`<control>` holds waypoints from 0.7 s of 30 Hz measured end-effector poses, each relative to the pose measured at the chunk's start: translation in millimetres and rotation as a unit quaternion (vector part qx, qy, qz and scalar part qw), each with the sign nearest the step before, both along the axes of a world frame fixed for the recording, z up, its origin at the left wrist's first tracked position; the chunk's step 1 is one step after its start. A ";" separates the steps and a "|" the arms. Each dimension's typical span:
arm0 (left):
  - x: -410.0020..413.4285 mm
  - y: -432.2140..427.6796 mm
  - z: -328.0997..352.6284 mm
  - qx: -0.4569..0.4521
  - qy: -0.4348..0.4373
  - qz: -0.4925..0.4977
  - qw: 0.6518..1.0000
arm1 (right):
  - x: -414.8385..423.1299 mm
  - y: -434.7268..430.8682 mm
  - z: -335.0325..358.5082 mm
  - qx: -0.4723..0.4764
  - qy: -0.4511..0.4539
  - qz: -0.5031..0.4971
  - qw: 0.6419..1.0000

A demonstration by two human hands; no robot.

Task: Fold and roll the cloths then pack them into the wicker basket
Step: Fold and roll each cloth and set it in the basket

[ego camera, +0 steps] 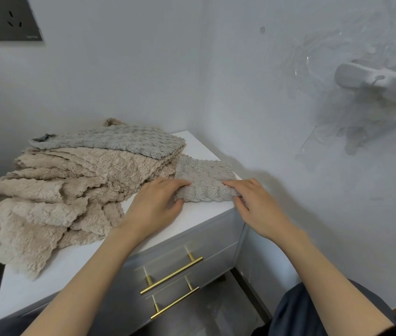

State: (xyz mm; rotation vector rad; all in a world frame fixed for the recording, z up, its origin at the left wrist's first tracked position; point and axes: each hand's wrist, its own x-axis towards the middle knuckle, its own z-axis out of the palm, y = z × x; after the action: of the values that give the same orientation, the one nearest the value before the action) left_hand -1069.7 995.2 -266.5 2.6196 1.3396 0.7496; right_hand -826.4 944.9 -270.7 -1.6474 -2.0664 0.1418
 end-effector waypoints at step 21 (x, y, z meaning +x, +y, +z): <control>18.4 -3.9 3.7 -0.118 -0.194 0.166 0.960 | -10.5 7.4 3.0 0.041 0.216 -0.226 0.949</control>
State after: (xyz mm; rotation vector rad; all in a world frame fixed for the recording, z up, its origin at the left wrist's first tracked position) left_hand -1051.3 991.3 -262.8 1.9580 1.6367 1.0098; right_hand -836.9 952.3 -267.7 -1.8014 -1.3238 0.2319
